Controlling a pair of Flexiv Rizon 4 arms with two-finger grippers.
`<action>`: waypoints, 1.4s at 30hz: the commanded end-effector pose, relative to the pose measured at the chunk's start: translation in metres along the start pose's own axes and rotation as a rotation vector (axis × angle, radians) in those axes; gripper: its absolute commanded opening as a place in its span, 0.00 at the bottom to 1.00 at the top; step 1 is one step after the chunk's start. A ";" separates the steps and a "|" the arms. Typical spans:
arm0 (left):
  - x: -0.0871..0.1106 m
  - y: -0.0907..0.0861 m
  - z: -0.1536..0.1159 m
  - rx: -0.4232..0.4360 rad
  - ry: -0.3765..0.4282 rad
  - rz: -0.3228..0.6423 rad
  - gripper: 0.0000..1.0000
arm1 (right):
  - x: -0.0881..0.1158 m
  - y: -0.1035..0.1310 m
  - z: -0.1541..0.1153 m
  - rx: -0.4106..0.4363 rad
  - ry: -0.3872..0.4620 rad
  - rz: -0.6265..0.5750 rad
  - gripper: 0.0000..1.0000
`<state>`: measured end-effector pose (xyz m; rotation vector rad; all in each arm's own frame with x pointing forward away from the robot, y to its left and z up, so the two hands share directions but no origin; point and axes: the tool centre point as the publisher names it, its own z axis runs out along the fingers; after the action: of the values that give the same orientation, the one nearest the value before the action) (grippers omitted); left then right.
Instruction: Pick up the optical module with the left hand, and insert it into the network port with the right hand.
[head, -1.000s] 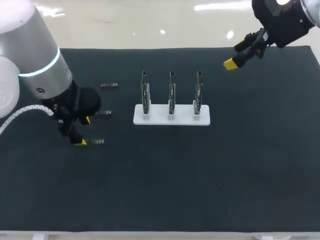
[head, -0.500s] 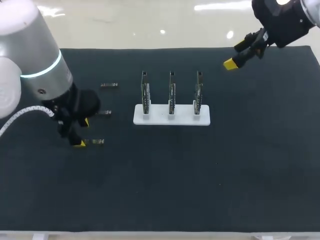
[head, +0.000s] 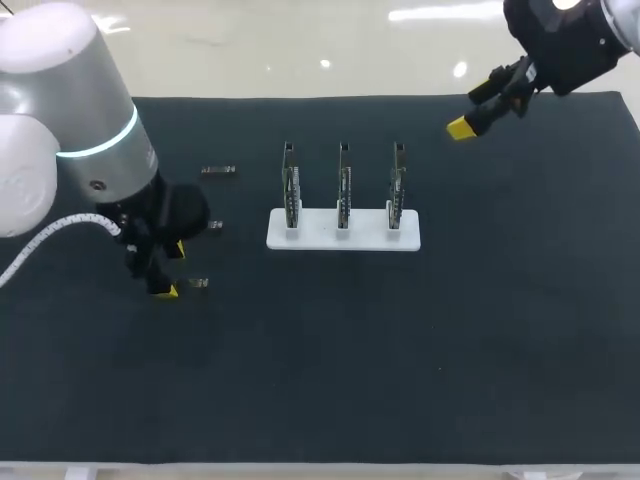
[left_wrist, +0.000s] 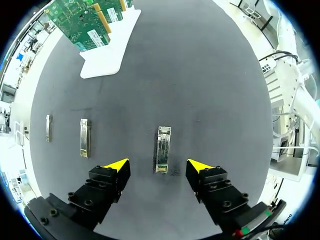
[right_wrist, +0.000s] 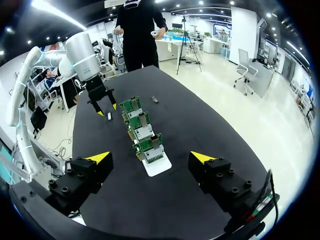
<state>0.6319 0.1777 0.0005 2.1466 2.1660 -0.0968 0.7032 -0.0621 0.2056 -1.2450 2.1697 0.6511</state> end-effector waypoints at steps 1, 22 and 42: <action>0.002 0.000 0.003 -0.004 -0.002 0.007 1.00 | 0.000 0.000 0.000 -0.002 -0.002 -0.001 1.00; 0.002 -0.005 0.011 0.001 0.016 0.009 0.90 | 0.000 0.000 0.000 -0.002 -0.002 -0.001 1.00; -0.002 -0.002 -0.009 0.008 -0.059 -0.016 0.00 | 0.000 0.000 0.000 -0.002 -0.002 -0.001 1.00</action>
<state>0.6310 0.1686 -0.0016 2.1088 2.1666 -0.1388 0.7032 -0.0621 0.2056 -1.2450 2.1696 0.6512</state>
